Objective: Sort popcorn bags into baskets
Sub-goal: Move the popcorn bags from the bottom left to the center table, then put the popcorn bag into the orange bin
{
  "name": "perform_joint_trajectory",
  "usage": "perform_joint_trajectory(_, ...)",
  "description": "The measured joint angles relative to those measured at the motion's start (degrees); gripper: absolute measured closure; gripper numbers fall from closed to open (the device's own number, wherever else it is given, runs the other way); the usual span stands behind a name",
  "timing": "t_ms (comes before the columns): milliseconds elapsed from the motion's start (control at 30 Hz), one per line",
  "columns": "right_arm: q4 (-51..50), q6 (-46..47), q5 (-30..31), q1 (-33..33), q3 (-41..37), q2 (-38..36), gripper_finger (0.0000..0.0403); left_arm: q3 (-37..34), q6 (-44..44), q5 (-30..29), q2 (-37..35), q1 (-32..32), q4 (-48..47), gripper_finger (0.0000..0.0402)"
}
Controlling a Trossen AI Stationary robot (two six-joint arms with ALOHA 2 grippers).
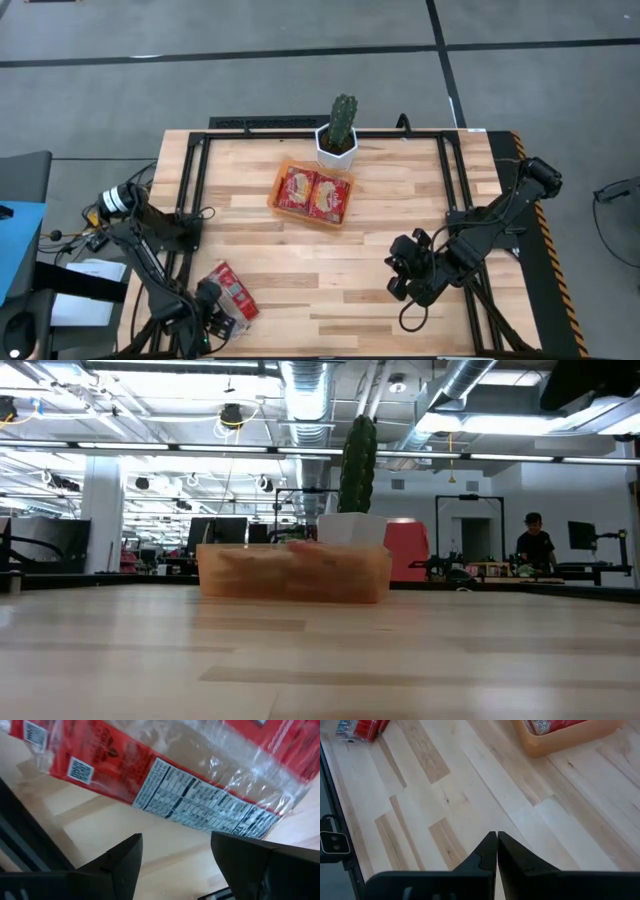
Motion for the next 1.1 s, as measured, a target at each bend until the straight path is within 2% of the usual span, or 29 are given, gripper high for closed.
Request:
perform_joint_trajectory(200,-0.11,0.0,-0.01,0.0,0.0,0.0,0.0368,-0.1,6.3,-1.58,1.96,1.88,-4.01,0.0178)
perform_joint_trajectory(367,-0.21,0.0,-0.97,0.0,0.0,0.0,0.0371,-0.76,14.85,-4.67,4.33,5.49,-4.78,0.0178)
perform_joint_trajectory(633,-0.22,-0.02,-1.27,-0.76,0.0,0.0,0.0367,-0.86,30.51,-20.09,5.29,17.32,-1.79,0.0178)
perform_joint_trajectory(733,-0.22,-0.02,-1.28,-1.47,0.0,0.0,0.0368,0.06,40.61,-20.01,5.21,23.2,0.95,0.0178)
perform_joint_trajectory(833,-0.2,-0.02,-1.81,-1.94,0.0,0.0,0.0371,2.91,47.95,-16.24,5.03,27.4,2.87,0.0178)
perform_joint_trajectory(900,-0.17,-0.01,-2.53,-2.14,0.0,0.0,0.0372,4.97,48.79,-14.34,3.89,28.73,2.48,0.0178)
perform_joint_trajectory(967,-0.1,0.0,-2.8,-2.14,0.0,0.0,0.0372,6.57,46.26,-15.28,2.15,29.12,1.56,0.0178)
perform_joint_trajectory(1100,0.02,0.0,-2.79,-2.1,0.0,0.0,0.0368,7.0,34.12,-24.4,-2.44,27.87,-1.08,0.0178)
